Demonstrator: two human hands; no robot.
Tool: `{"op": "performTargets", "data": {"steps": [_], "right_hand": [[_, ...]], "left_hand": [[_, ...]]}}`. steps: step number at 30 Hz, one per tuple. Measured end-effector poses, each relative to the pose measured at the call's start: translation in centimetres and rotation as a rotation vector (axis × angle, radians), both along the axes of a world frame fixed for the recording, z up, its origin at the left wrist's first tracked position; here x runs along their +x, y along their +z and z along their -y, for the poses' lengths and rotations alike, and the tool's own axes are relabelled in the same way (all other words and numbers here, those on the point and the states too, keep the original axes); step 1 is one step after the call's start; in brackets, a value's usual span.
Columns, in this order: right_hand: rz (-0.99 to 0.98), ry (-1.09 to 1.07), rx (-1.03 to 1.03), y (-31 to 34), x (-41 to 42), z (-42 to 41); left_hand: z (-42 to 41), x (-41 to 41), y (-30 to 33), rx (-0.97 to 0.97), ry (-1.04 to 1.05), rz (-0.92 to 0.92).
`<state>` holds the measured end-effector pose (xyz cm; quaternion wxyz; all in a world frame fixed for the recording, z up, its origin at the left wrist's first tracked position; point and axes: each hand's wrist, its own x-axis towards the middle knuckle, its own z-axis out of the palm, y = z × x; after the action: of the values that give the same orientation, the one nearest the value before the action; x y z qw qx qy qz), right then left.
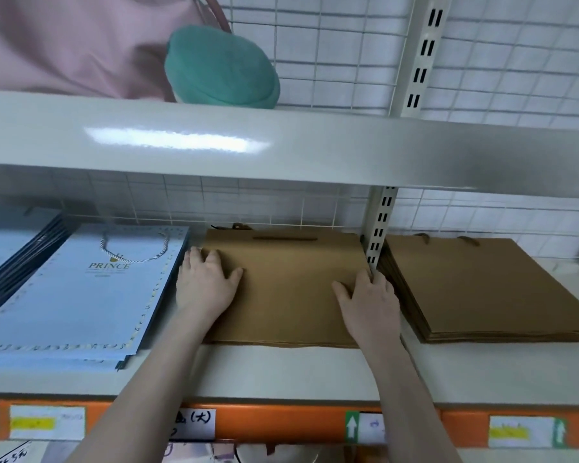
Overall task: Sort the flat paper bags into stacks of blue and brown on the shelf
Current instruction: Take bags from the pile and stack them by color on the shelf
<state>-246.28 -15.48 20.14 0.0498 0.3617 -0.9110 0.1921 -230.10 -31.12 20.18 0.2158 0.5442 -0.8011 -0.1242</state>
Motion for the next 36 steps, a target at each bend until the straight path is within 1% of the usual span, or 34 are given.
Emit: {"op": "performTargets", "data": {"steps": [8, 12, 15, 17, 22, 24, 27, 30, 33, 36], "right_hand": [[-0.075, 0.127, -0.060, -0.9, 3.8, -2.3], [-0.024, 0.206, -0.079, -2.0, 6.3, -2.9], [0.012, 0.216, -0.099, -2.6, 8.7, -2.9], [0.006, 0.232, -0.102, -2.5, 10.4, -2.8], [-0.038, 0.326, -0.035, -1.8, 15.0, -2.7], [-0.046, 0.344, -0.059, -1.8, 17.6, -2.5], [-0.038, 0.380, -0.100, -1.8, 21.9, -1.6], [-0.038, 0.453, -0.081, -1.5, 27.1, -0.4], [-0.025, 0.479, -0.094, -1.3, 33.2, 1.0], [-0.040, 0.549, -0.089, -1.1, 40.1, 2.6]], "left_hand": [[-5.0, 3.3, 0.0, -0.122, 0.052, 0.035], [-7.9, 6.4, -1.2, -0.153, 0.120, 0.051], [-9.2, 9.0, -1.6, -0.158, 0.151, 0.097], [-9.7, 10.9, -1.5, -0.182, 0.179, 0.088], [-10.5, 15.2, -1.1, -0.164, 0.243, 0.022], [-10.5, 17.1, -1.0, -0.161, 0.239, -0.006], [-10.2, 21.2, -0.6, -0.166, 0.238, -0.020], [-9.6, 27.1, -0.4, -0.203, 0.258, -0.024], [-8.7, 34.2, -0.5, -0.212, 0.320, -0.048], [-8.1, 41.5, -0.7, -0.222, 0.399, -0.074]]}}
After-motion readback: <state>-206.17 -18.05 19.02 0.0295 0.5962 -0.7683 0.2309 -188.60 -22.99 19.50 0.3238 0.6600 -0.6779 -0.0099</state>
